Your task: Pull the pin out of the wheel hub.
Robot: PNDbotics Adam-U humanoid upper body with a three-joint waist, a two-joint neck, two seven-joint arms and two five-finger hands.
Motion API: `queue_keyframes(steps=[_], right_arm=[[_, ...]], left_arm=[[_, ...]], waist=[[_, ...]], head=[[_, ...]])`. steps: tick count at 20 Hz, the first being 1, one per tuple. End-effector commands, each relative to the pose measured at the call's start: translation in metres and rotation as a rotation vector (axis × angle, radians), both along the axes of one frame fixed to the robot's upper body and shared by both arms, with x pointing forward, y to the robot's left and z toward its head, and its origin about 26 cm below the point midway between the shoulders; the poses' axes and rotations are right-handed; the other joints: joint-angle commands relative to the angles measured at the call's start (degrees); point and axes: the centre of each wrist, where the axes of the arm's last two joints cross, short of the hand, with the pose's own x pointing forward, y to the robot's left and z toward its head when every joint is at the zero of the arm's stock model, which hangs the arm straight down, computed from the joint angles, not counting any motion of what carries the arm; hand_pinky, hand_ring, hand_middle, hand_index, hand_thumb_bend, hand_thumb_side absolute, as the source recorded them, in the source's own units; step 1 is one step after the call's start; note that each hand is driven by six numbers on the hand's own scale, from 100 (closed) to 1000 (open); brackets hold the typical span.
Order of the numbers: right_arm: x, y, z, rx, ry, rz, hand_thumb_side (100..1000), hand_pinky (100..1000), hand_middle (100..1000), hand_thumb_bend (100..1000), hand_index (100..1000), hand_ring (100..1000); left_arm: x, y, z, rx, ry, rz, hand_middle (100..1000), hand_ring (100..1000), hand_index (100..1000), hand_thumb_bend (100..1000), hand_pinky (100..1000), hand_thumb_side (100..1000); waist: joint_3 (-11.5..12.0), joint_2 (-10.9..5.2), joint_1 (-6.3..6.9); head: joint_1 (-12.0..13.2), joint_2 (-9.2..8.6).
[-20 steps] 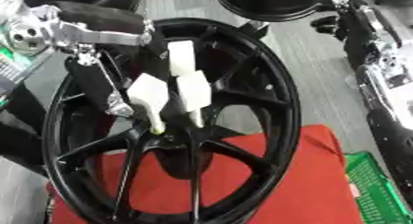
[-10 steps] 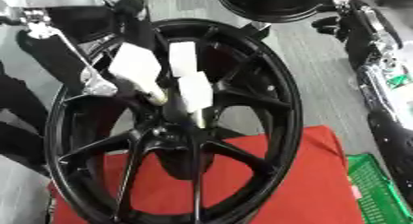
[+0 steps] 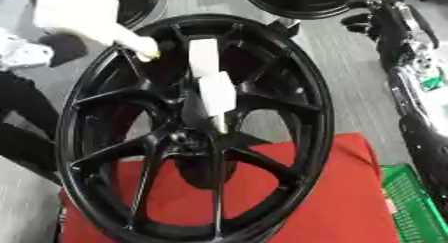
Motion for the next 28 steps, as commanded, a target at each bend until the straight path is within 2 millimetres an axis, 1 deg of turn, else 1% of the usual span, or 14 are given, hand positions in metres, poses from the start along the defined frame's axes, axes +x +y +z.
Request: queue_keyframes(steps=[1,8,12,13,14,15,16,18,19,20,23,25,26,28], right_arm=[[-0.004,-0.008,0.014,-0.021,-0.04,-0.027,673,762,685,100,721,631],[-0.006,-0.01,0.017,-0.005,-0.059,-0.041,670,762,685,100,721,631],[-0.007,-0.014,0.019,0.006,-0.07,-0.059,668,763,685,100,721,631],[-0.007,-0.015,0.019,0.01,-0.074,-0.064,664,763,685,100,721,632],[-0.007,-0.015,0.02,0.014,-0.079,-0.067,662,763,685,100,721,632],[-0.008,-0.015,0.021,0.017,-0.083,-0.067,661,763,685,100,721,632],[-0.008,-0.015,0.022,0.02,-0.087,-0.067,661,763,685,100,721,632],[-0.008,-0.015,0.022,0.023,-0.089,-0.069,664,763,686,100,721,632],[-0.008,-0.015,0.022,0.023,-0.088,-0.07,664,763,686,100,721,632],[-0.008,-0.015,0.022,0.022,-0.088,-0.069,663,763,686,100,721,632],[-0.008,-0.015,0.022,0.025,-0.088,-0.068,666,763,685,100,721,632],[-0.007,-0.015,0.022,0.027,-0.087,-0.07,667,763,685,100,721,632],[-0.007,-0.015,0.022,0.027,-0.087,-0.071,667,763,685,100,721,632],[-0.007,-0.015,0.022,0.029,-0.087,-0.071,666,763,685,100,721,632]], left_arm=[[-0.009,0.029,0.008,-0.071,-0.073,0.095,446,549,420,388,559,100],[0.0,0.09,-0.04,-0.232,-0.019,0.389,438,542,422,278,550,100],[0.007,0.116,-0.071,-0.307,0.053,0.526,469,556,491,240,566,100],[0.008,0.118,-0.076,-0.319,0.068,0.537,481,566,508,248,584,100],[0.01,0.12,-0.083,-0.328,0.087,0.536,518,587,565,372,613,100],[0.011,0.122,-0.089,-0.327,0.113,0.53,617,657,720,574,672,242],[0.011,0.125,-0.095,-0.312,0.135,0.529,669,703,774,674,706,341],[0.012,0.133,-0.106,-0.295,0.162,0.555,723,748,833,762,744,540],[0.013,0.139,-0.112,-0.309,0.174,0.583,732,756,845,819,752,712],[0.015,0.146,-0.117,-0.336,0.183,0.627,734,760,859,943,757,1000],[0.021,0.161,-0.131,-0.451,0.164,0.787,735,757,873,881,754,1000],[0.021,0.161,-0.136,-0.503,0.153,0.816,729,751,863,715,749,1000],[0.021,0.16,-0.137,-0.526,0.148,0.819,724,748,849,594,746,1000],[0.021,0.155,-0.137,-0.592,0.134,0.799,709,743,824,251,740,976]], waist=[[0.2,-1.43,-0.18],[0.4,-0.96,-0.55],[0.6,-0.79,-0.81],[0.6,-0.8,-0.87],[0.6,-0.82,-0.92],[0.6,-0.8,-0.95],[0.5,-0.77,-0.98],[0.5,-0.71,-0.98],[0.6,-0.69,-0.95],[0.6,-0.68,-0.93],[0.4,-0.57,-1.03],[0.4,-0.53,-1.09],[0.4,-0.53,-1.1],[0.4,-0.58,-1.13]], head=[[0.9,0.44],[1.5,0.42],[1.4,0.72],[1.4,0.64],[1.5,0.53],[1.4,0.39],[1.2,0.26],[0.8,0.05],[0.7,-0.01],[0.6,-0.15],[0.3,-0.48],[0.3,-0.63],[0.4,-0.62],[0.4,-0.73]])
